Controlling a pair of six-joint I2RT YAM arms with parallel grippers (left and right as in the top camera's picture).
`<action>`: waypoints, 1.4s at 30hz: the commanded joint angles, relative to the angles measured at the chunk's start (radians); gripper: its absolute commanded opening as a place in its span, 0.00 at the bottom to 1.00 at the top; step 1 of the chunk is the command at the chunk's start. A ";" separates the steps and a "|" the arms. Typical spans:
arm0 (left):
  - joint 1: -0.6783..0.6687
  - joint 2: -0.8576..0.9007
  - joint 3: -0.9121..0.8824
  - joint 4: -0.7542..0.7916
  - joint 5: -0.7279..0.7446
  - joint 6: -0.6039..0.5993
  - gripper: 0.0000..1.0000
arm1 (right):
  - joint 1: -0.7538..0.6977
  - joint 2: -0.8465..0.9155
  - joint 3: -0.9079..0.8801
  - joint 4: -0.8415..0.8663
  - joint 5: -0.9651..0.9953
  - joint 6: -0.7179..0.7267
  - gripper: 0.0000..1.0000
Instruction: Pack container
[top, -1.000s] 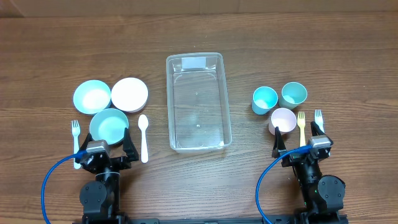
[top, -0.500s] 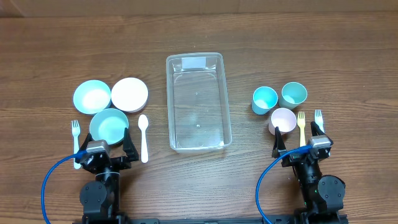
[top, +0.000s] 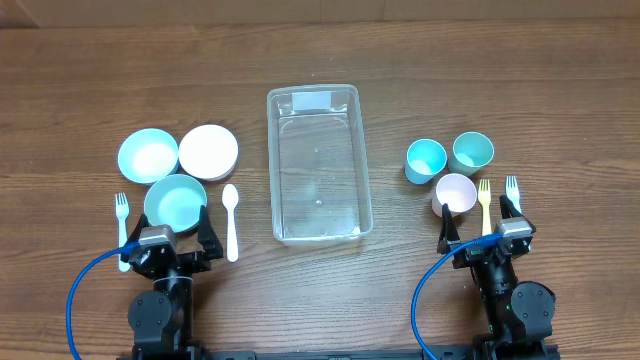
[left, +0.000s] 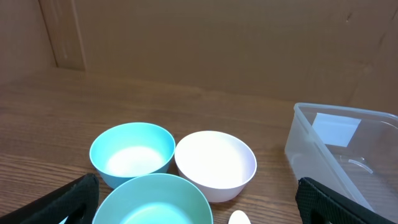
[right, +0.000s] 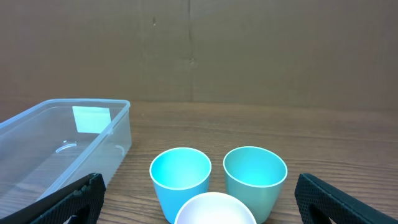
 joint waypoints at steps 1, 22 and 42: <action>0.000 -0.012 -0.007 0.004 -0.012 -0.010 1.00 | -0.001 -0.010 -0.010 0.008 -0.006 -0.003 1.00; 0.000 -0.012 -0.007 0.005 -0.012 -0.010 1.00 | -0.001 0.035 0.148 -0.066 0.049 0.054 1.00; 0.000 -0.012 -0.007 0.004 -0.012 -0.010 1.00 | -0.001 1.279 1.613 -1.198 0.017 0.113 1.00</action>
